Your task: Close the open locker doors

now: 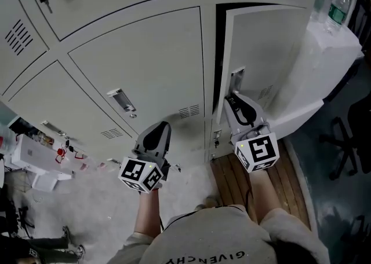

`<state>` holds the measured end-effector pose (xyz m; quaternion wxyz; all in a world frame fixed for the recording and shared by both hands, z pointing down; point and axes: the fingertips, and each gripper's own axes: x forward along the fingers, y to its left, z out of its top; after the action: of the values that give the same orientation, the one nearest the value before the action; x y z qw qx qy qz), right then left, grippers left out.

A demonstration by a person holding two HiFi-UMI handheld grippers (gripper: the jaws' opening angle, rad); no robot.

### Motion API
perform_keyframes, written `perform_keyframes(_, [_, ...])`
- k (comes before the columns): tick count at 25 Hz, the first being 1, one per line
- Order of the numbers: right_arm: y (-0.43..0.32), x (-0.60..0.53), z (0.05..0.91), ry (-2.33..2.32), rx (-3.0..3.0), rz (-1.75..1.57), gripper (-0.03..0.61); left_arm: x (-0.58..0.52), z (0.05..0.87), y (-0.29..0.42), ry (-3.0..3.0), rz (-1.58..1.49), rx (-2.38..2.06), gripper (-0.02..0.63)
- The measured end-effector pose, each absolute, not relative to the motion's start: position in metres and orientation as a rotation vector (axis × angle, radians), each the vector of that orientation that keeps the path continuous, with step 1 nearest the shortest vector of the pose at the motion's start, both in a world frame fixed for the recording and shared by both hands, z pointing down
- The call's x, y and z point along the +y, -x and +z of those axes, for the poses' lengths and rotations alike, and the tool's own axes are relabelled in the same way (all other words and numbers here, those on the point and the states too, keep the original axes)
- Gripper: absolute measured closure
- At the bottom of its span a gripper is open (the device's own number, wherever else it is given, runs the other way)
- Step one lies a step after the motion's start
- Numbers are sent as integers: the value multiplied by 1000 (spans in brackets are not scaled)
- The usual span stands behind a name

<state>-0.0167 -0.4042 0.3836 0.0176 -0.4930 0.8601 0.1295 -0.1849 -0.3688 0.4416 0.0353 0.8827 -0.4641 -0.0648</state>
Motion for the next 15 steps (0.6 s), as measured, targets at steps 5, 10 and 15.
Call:
perform_keyframes(5, [19,-420,386,1491,2686,383,514,-370,441,193,-2683,-193,-1489,597])
perform_keyframes(10, [24,-433,387,1456,2698,363,514,-371,443,197,-2658,-186,-1533,597])
perform_keyframes(15, [26,-442,387,1427,2703,343,514,-369,444,201,-2635,-176,-1575,597])
